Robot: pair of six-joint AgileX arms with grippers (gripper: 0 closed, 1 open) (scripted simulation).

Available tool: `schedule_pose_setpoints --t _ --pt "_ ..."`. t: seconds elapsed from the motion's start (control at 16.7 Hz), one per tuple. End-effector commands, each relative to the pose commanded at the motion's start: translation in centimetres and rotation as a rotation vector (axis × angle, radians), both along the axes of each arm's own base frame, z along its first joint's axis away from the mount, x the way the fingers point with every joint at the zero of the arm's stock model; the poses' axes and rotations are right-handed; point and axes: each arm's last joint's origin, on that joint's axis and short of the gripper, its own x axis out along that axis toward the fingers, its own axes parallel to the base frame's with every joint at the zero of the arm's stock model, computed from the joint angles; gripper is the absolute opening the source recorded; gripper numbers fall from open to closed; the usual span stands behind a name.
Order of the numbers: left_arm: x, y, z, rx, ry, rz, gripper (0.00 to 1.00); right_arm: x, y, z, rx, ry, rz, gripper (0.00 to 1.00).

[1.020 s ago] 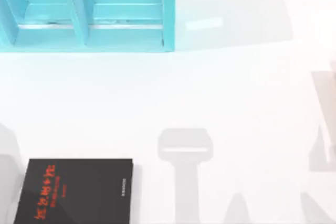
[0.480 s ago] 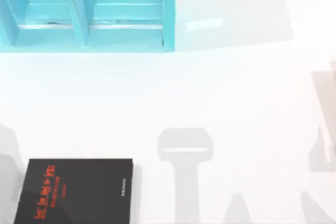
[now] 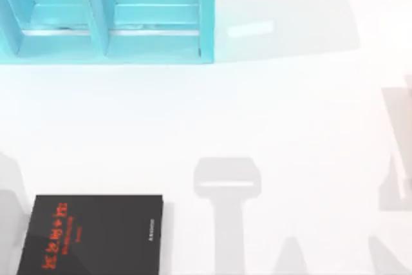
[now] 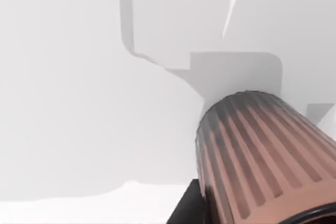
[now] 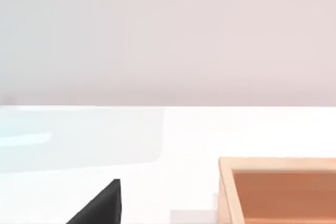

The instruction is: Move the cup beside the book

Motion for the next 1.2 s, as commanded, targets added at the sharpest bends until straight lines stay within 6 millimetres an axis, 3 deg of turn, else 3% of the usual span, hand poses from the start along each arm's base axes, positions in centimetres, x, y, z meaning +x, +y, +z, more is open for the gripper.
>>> schedule_pose_setpoints --t 0.48,0.96,1.2 --pt "0.0 0.0 0.2 0.002 -0.003 -0.003 0.0 0.0 0.0 0.0 0.0 0.0 0.0 1.0" --pt "0.0 0.0 5.0 0.0 0.0 -0.003 0.0 0.0 0.0 0.0 0.0 0.0 0.0 1.0" --pt "0.0 0.0 4.9 -0.001 0.002 -0.003 0.0 0.0 0.0 0.0 0.0 0.0 0.0 1.0"
